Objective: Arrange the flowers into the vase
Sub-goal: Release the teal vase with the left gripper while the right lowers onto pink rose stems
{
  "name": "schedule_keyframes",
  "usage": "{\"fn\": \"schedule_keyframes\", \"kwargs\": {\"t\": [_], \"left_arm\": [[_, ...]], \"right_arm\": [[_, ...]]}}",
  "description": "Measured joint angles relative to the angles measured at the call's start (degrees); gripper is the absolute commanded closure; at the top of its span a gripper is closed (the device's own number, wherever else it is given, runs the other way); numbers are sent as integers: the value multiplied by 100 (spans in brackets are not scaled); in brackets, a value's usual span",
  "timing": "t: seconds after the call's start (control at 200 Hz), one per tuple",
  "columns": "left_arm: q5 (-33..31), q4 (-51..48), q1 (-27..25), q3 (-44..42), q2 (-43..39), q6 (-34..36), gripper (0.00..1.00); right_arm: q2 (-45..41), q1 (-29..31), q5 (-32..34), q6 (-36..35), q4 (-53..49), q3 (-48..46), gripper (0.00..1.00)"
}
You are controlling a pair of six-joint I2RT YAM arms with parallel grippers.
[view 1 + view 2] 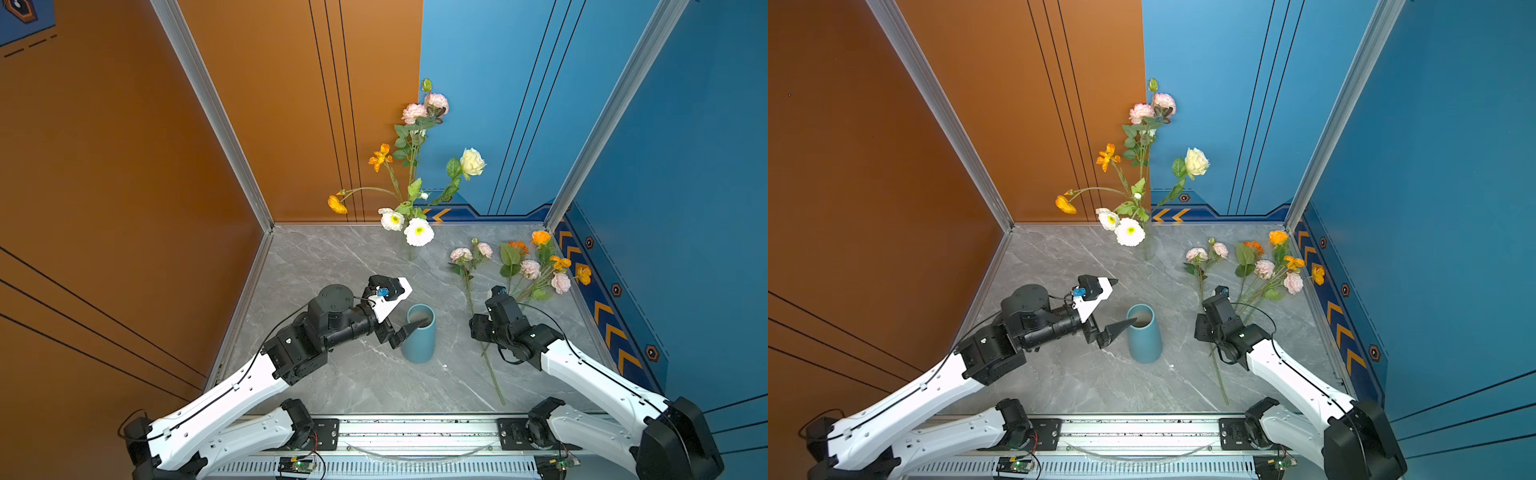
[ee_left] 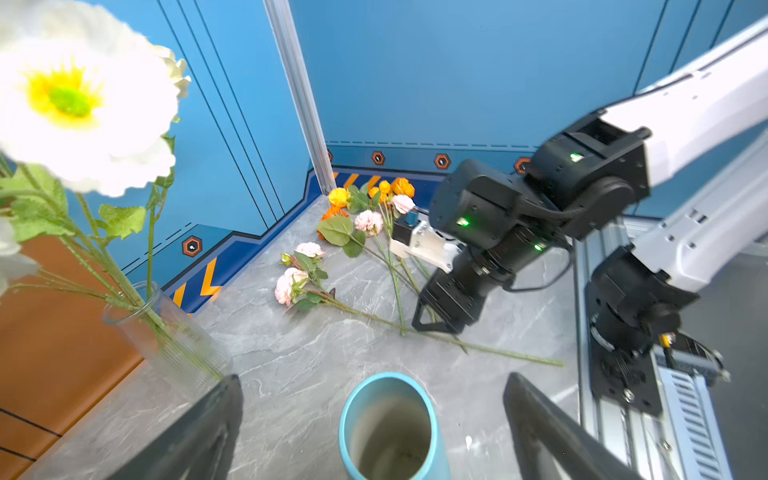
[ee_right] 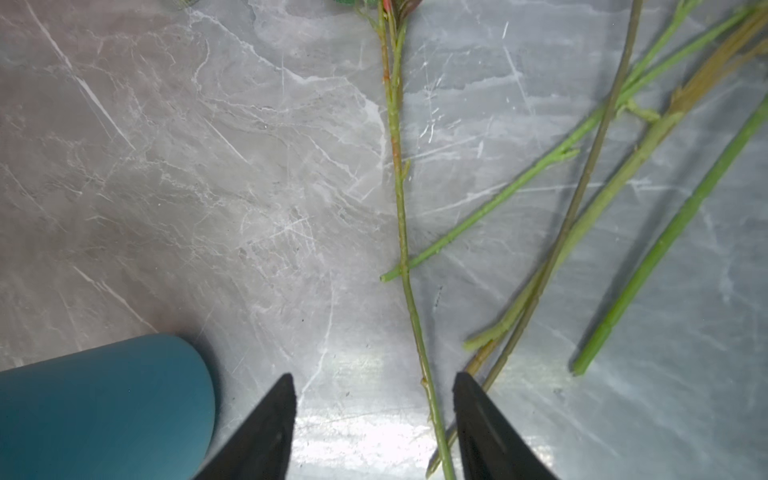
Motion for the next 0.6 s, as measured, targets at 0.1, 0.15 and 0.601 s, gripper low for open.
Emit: {"fn": "schedule_keyframes", "kwargs": {"t": [0.1,0.15,0.601], "left_arm": [[413,-684,61,417,315,577,2],[588,-879,72,435,470,868,2],[1331,-671,380,-658,203,1440,2]], "right_arm": [[649,-284,-166,-210,76,391,60],[1003,-385,-245,-337,122,599,62],[2761,-752,-562,-944,286,1532,67]]}}
